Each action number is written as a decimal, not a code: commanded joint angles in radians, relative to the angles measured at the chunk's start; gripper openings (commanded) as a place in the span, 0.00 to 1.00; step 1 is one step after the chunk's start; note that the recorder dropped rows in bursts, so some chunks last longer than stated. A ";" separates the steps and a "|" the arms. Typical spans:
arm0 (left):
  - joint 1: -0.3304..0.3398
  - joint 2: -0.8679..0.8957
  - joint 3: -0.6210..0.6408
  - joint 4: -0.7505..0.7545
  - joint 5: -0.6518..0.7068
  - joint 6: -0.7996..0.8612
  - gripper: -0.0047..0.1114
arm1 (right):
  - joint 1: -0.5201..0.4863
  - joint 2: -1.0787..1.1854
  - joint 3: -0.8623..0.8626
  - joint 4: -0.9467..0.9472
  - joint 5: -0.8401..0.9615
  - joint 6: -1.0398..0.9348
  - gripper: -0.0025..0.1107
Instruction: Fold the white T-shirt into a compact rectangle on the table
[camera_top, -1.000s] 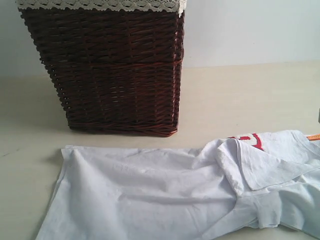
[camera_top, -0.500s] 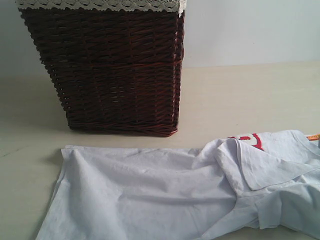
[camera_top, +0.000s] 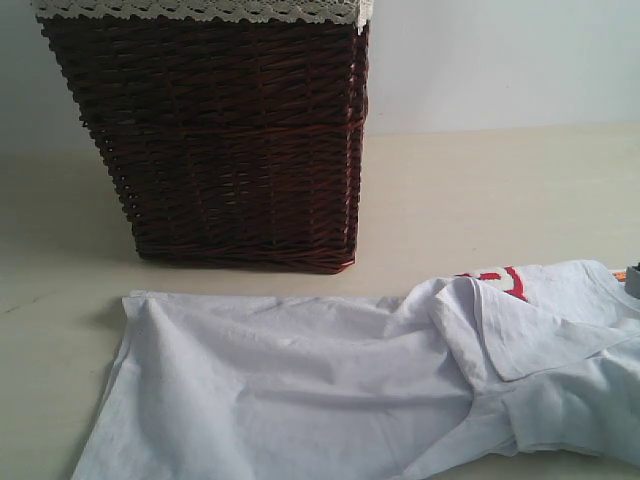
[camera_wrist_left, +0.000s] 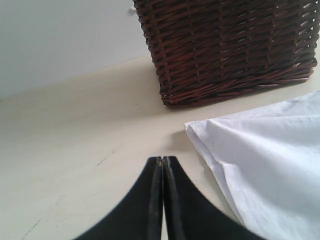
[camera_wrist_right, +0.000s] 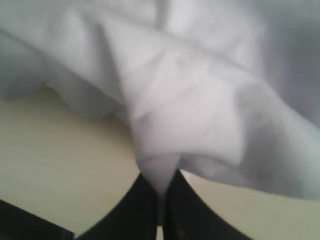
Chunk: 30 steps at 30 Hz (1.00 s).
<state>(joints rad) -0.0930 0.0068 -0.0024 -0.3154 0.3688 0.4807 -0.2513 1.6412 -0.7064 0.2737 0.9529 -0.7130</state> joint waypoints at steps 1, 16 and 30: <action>0.002 -0.007 0.002 -0.003 -0.004 -0.003 0.06 | -0.007 -0.040 0.000 0.195 0.083 -0.097 0.02; 0.002 -0.007 0.002 -0.003 -0.004 -0.003 0.06 | -0.007 -0.102 0.000 0.892 -0.012 -0.385 0.02; 0.002 -0.007 0.002 -0.003 -0.004 -0.003 0.06 | -0.007 -0.102 0.000 0.984 -0.337 -0.381 0.20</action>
<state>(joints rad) -0.0930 0.0068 -0.0024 -0.3154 0.3688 0.4807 -0.2527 1.5465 -0.7046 1.2421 0.7037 -1.0849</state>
